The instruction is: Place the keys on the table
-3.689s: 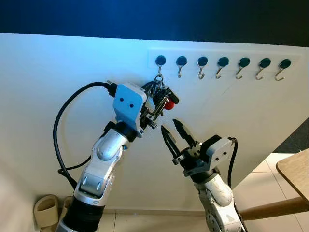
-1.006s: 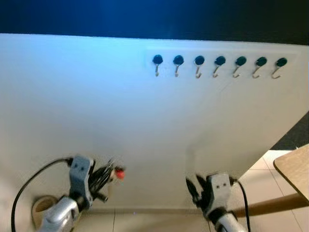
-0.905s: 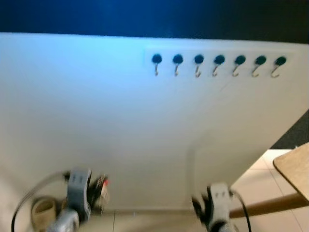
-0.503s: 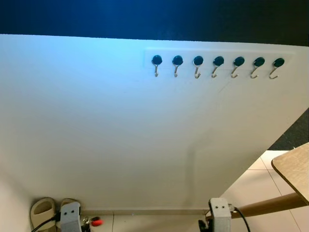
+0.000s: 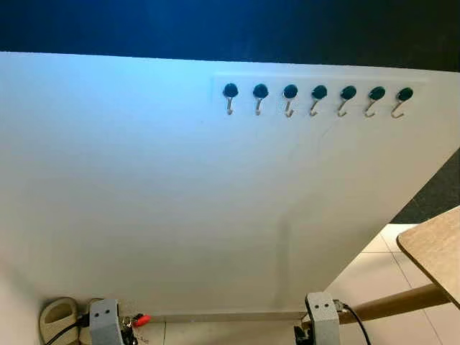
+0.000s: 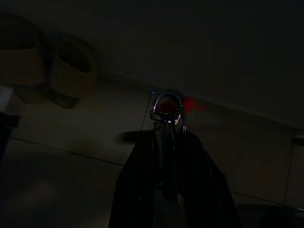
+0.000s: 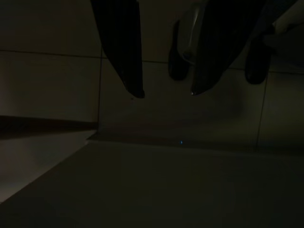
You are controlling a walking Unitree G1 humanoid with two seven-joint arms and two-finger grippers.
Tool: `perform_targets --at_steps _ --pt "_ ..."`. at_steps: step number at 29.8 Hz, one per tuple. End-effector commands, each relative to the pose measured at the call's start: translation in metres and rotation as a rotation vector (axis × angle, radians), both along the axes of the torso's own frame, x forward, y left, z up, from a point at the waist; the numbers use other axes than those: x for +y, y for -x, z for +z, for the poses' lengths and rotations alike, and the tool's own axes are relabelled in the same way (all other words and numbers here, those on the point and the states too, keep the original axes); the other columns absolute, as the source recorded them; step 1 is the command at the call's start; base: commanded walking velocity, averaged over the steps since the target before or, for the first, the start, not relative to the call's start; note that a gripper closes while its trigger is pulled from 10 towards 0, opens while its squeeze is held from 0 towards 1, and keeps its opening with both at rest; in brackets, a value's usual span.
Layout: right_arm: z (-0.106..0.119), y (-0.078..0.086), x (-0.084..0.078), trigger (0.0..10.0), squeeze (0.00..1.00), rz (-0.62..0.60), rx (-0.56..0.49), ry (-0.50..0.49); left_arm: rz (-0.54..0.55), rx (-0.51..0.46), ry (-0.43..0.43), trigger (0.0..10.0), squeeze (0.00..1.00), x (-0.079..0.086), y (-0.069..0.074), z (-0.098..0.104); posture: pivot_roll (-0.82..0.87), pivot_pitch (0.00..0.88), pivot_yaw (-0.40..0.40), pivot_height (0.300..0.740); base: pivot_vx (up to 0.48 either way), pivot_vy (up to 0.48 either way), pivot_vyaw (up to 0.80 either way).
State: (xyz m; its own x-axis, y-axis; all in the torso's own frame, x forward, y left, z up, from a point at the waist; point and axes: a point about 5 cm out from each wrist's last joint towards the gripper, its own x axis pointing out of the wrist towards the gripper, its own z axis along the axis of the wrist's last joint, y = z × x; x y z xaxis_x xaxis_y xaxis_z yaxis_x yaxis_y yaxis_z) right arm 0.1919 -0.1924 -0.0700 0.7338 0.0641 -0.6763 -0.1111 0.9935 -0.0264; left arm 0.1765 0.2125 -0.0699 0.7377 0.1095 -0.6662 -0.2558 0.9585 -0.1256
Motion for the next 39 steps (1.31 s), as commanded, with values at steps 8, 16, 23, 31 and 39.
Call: perform_targets --at_steps 8,16,23,31,39 --pt "-0.0085 0.0124 0.0056 10.0 0.00 0.046 0.056 0.019 -0.045 0.016 -0.003 10.0 0.00 -0.0091 0.0057 -0.0060 0.02 0.055 -0.043 0.740 -0.265 0.000 0.00" --pt "-0.0081 0.0110 0.0060 10.0 0.00 0.058 0.054 0.023 -0.106 0.014 -0.022 10.0 0.00 -0.0107 0.0049 -0.0068 0.03 0.052 -0.040 0.740 -0.305 0.000 0.00" --pt "-0.0068 0.0093 0.0055 10.0 0.00 0.058 0.042 0.025 -0.112 0.009 -0.022 10.0 0.00 -0.0116 0.0051 -0.0071 0.03 0.053 -0.038 0.740 -0.302 0.000 0.00" --pt "-0.0064 0.0093 0.0061 10.0 0.00 0.059 0.031 0.023 -0.123 -0.003 -0.028 10.0 0.00 -0.0117 0.0027 -0.0059 0.03 0.054 -0.036 0.740 -0.301 0.000 0.00" --pt "-0.0059 0.0084 0.0077 10.0 0.00 0.056 0.022 0.019 -0.139 -0.008 -0.033 10.0 0.00 -0.0118 0.0009 -0.0050 0.04 0.058 -0.030 0.740 -0.300 0.000 0.00"
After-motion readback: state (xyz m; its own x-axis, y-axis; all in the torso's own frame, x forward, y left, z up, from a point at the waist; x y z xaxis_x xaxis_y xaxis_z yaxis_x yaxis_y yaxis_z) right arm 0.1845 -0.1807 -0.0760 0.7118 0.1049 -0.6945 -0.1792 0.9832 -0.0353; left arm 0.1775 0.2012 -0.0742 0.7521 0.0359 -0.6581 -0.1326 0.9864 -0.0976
